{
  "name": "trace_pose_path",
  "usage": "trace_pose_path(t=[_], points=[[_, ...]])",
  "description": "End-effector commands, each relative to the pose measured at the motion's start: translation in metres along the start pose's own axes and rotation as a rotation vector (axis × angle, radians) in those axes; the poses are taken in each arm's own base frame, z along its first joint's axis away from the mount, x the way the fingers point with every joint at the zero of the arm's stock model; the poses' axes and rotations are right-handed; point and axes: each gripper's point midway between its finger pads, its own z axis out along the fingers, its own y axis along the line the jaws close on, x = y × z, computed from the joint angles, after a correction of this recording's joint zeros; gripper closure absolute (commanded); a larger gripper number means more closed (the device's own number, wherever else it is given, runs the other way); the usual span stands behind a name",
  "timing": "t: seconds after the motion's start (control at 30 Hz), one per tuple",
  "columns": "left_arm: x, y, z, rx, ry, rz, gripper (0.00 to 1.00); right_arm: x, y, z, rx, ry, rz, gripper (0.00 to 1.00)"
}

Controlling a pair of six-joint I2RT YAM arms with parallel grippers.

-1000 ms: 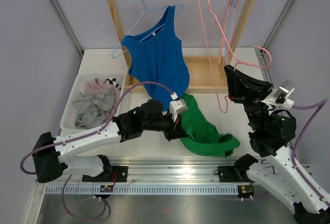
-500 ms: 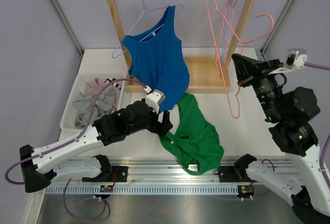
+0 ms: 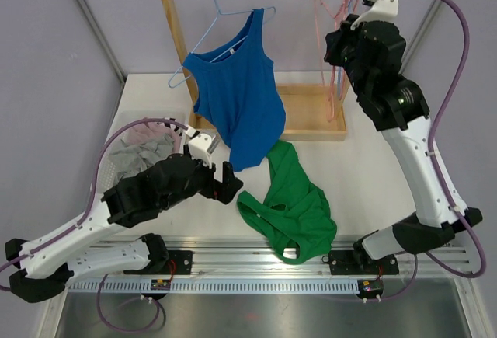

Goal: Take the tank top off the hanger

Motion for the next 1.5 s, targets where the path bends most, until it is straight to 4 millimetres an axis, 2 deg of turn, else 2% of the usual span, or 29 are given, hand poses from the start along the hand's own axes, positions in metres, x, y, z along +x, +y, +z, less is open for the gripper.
trace_pose_path(t=[0.0,0.03,0.07,0.27,0.33,0.43,0.47,0.6,0.77,0.8,0.83,0.9,0.93,1.0,1.03,1.07,1.1,1.13,1.17,1.2,1.23,1.3,1.33,1.37,1.4,1.47], points=[[-0.009,0.004,-0.013,-0.015,-0.039,-0.023,0.01,-0.029,-0.019,0.019,0.039,-0.026,0.011,1.00],[-0.007,0.005,-0.013,-0.015,-0.034,-0.024,0.01,-0.019,-0.019,0.037,0.041,0.001,0.002,1.00],[-0.007,0.005,-0.015,-0.009,-0.041,-0.026,0.01,-0.034,-0.018,0.040,0.025,-0.027,0.013,1.00],[0.001,0.007,-0.014,-0.004,-0.032,-0.026,0.01,-0.036,-0.015,0.086,-0.002,-0.026,-0.036,1.00],[0.003,0.007,-0.013,-0.004,-0.029,-0.029,0.01,-0.023,-0.018,0.098,0.018,0.009,-0.049,1.00],[0.005,0.008,-0.012,-0.005,-0.031,-0.033,0.01,-0.017,-0.026,0.102,0.062,0.018,-0.050,1.00],[0.006,0.008,-0.011,-0.006,-0.030,-0.033,0.01,-0.008,-0.032,0.102,0.084,0.036,-0.053,1.00],[0.006,0.008,-0.008,-0.015,-0.028,-0.042,0.01,-0.006,-0.044,0.096,0.133,0.021,-0.050,1.00],[-0.003,0.002,0.005,-0.034,-0.033,-0.050,0.01,-0.006,-0.049,0.088,0.144,0.033,-0.052,1.00],[-0.003,-0.001,0.008,-0.032,-0.030,-0.047,0.01,-0.007,-0.050,0.086,0.144,0.031,-0.052,0.93],[-0.011,-0.007,0.011,-0.020,-0.047,-0.054,0.01,-0.013,-0.048,0.080,0.133,0.022,-0.050,0.82],[-0.008,-0.018,0.025,-0.009,-0.025,-0.039,0.01,-0.019,-0.042,0.072,0.098,0.015,-0.050,0.65],[-0.012,-0.026,0.030,0.008,-0.038,-0.039,0.01,-0.029,-0.041,0.061,0.087,-0.004,-0.043,0.53],[-0.008,-0.042,0.051,0.023,-0.018,-0.020,0.01,-0.035,-0.038,0.050,0.065,-0.012,-0.046,0.38],[-0.007,-0.050,0.058,0.037,-0.008,-0.010,0.01,-0.045,-0.036,0.037,0.050,-0.030,-0.043,0.24],[-0.005,-0.061,0.065,0.060,0.005,0.001,0.01,-0.046,-0.032,0.029,0.020,-0.022,-0.051,0.16],[0.009,-0.070,0.082,0.061,0.047,0.026,0.01,-0.050,-0.030,0.019,0.001,-0.025,-0.053,0.12],[0.012,-0.081,0.092,0.080,0.058,0.032,0.01,-0.059,-0.030,0.002,-0.017,-0.039,-0.057,0.01],[0.018,-0.089,0.101,0.089,0.076,0.040,0.01,-0.056,-0.029,-0.010,-0.036,-0.020,-0.061,0.01],[0.033,-0.101,0.119,0.091,0.122,0.067,0.01,-0.057,-0.029,-0.021,-0.048,-0.017,-0.068,0.01],[0.039,-0.108,0.128,0.093,0.137,0.070,0.01,-0.058,-0.033,-0.043,-0.053,-0.019,-0.069,0.00],[0.052,-0.124,0.145,0.116,0.179,0.083,0.01,-0.053,-0.037,-0.068,-0.064,-0.011,-0.061,0.00],[0.074,-0.126,0.162,0.101,0.231,0.095,0.01,-0.046,-0.041,-0.090,-0.081,-0.011,-0.059,0.01],[0.084,-0.130,0.169,0.107,0.261,0.101,0.01,-0.043,-0.039,-0.102,-0.115,-0.014,-0.056,0.01],[0.100,-0.133,0.181,0.098,0.297,0.110,0.01,-0.035,-0.043,-0.123,-0.130,-0.014,-0.057,0.00],[0.119,-0.138,0.192,0.097,0.344,0.114,0.01,-0.025,-0.046,-0.142,-0.151,-0.005,-0.055,0.01]])
